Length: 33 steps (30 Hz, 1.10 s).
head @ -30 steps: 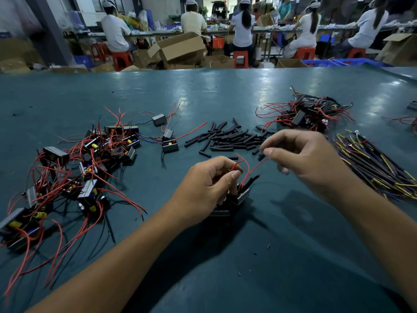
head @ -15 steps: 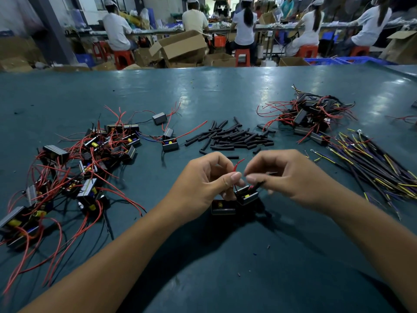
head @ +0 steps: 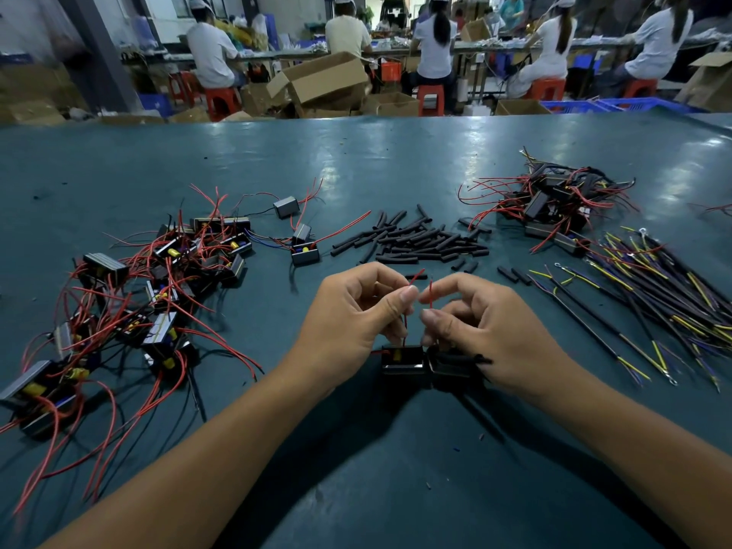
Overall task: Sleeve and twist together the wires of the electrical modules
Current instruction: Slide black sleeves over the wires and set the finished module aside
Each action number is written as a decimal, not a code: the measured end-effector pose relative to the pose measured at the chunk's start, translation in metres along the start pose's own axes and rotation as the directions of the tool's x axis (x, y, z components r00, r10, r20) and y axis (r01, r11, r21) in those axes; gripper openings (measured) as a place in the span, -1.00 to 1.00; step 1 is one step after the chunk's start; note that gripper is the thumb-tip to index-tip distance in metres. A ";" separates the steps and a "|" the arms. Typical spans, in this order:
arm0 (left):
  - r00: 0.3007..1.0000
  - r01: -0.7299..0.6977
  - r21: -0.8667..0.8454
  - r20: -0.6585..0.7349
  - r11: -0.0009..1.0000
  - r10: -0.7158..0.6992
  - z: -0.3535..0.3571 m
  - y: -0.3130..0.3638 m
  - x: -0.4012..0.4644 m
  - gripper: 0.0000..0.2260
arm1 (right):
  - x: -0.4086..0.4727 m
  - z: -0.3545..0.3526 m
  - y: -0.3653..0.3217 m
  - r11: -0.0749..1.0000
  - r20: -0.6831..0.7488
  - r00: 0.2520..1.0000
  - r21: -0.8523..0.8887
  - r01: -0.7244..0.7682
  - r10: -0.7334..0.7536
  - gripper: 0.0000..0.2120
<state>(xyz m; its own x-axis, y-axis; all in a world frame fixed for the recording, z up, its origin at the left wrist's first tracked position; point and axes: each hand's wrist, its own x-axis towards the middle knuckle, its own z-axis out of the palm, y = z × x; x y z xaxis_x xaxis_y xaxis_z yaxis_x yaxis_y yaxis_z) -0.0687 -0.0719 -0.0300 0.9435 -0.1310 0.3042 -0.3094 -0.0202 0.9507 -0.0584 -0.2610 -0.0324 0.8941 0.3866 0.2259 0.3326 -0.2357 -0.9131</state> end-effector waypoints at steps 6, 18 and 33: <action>1.000 0.001 0.058 0.015 0.998 -0.001 -0.003 -0.001 -0.002 -0.92 | 0.001 0.004 0.002 1.000 -0.157 0.988 0.011 0.007 -0.005 -0.92; 1.000 -0.018 0.134 -0.005 0.991 0.019 0.000 -0.003 -0.004 -0.89 | -0.002 0.012 -0.003 0.978 -0.174 0.984 0.207 0.005 0.032 -0.88; 0.999 -0.022 0.162 -0.044 0.987 0.030 0.005 -0.004 -0.005 -0.88 | -0.004 0.017 -0.006 0.947 -0.222 0.974 0.320 0.028 0.046 -0.94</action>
<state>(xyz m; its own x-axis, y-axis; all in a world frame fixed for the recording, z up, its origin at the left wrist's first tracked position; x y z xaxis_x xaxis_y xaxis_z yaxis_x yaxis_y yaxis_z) -0.0726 -0.0756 -0.0357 0.9383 -0.0876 0.3345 -0.3451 -0.1774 0.9216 -0.0686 -0.2461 -0.0334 0.9528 0.1675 0.2533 0.2443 0.0728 -0.9670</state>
